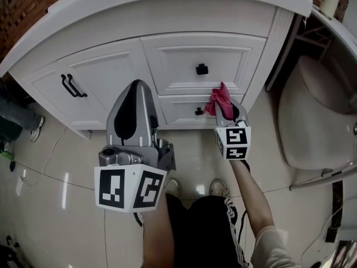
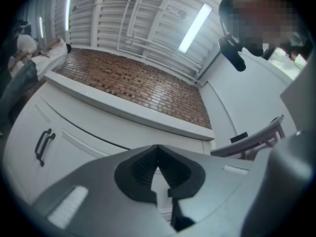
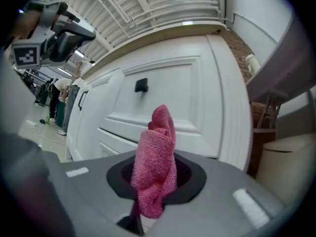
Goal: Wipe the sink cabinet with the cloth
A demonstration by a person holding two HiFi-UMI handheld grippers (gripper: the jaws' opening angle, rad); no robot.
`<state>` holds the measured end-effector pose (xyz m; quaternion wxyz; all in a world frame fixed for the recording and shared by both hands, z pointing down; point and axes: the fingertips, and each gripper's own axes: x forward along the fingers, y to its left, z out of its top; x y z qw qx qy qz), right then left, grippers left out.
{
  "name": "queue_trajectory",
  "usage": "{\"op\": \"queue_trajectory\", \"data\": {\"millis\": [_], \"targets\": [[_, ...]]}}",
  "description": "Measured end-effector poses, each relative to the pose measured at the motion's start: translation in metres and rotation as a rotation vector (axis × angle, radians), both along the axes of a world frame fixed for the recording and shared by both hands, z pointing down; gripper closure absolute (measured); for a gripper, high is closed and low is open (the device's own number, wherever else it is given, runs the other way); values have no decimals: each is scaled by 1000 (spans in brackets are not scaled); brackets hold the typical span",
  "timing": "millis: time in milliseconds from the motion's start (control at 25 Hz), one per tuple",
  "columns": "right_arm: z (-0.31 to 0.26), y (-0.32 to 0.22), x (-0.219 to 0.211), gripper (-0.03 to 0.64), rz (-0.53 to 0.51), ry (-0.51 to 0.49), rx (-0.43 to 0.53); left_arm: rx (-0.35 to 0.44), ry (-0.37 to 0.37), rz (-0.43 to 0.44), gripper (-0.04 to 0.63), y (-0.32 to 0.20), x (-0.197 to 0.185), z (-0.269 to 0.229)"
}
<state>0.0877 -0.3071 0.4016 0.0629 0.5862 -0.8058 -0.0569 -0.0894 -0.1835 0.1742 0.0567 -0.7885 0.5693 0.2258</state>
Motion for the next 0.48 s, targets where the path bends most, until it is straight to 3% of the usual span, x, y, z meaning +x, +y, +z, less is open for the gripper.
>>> {"op": "queue_trajectory", "data": {"millis": [280, 400, 480], "targets": [[8, 2, 86, 557, 171, -7, -37, -12, -17, -6, 581, -2, 8, 4], [13, 9, 98, 558, 224, -80, -64, -8, -6, -23, 580, 2, 0, 2], [11, 16, 85, 558, 204, -114, -47, -3, 14, -35, 581, 5, -9, 0]]}}
